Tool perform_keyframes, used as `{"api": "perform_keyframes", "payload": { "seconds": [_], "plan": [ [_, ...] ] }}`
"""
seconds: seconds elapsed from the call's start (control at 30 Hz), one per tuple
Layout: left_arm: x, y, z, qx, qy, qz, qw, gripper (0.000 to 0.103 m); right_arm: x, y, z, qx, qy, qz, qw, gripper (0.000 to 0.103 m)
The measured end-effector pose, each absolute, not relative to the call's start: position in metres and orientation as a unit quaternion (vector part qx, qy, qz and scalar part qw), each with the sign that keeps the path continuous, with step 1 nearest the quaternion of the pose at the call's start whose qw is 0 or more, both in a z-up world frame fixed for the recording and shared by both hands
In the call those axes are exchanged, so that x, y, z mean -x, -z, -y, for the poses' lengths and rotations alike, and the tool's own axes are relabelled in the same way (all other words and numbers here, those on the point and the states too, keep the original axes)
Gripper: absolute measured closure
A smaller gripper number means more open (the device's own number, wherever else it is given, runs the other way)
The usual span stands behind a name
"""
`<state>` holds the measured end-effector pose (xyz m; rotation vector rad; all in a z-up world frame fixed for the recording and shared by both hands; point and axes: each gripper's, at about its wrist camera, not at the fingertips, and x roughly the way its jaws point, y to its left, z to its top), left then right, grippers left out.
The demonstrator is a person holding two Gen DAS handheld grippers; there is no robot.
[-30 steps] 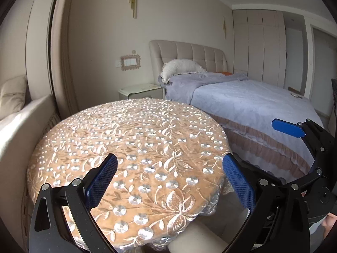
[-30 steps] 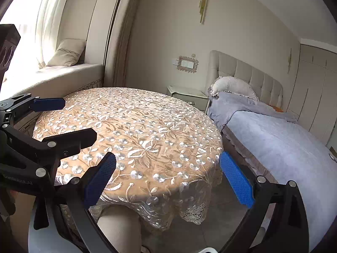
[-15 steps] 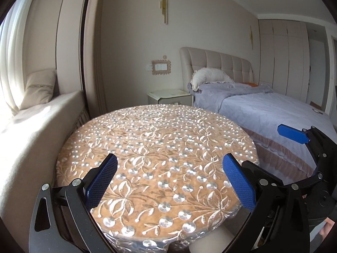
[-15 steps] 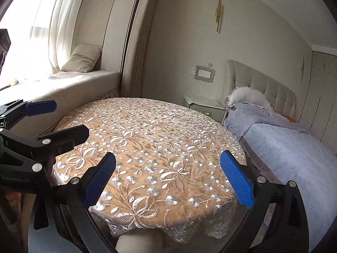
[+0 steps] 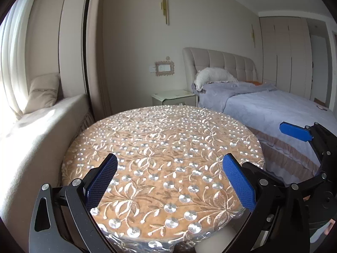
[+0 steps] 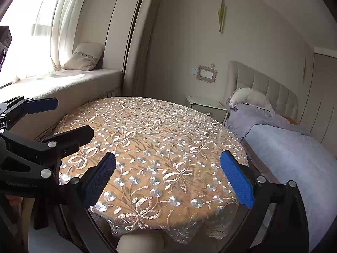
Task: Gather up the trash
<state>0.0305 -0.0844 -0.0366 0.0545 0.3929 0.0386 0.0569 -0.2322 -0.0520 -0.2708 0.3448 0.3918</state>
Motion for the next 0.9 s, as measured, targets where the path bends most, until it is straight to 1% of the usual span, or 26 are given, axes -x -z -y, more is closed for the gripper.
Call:
{"api": "perform_keyframes", "payload": {
  "seconds": [0.9],
  "plan": [
    [-0.0255, 0.0315, 0.0895, -0.051, -0.035, -0.172, 0.983, 0.005, -0.0531, 0.0522, 0.2291, 0.133, -0.195, -0.168, 0.957, 0.005]
  ]
}}
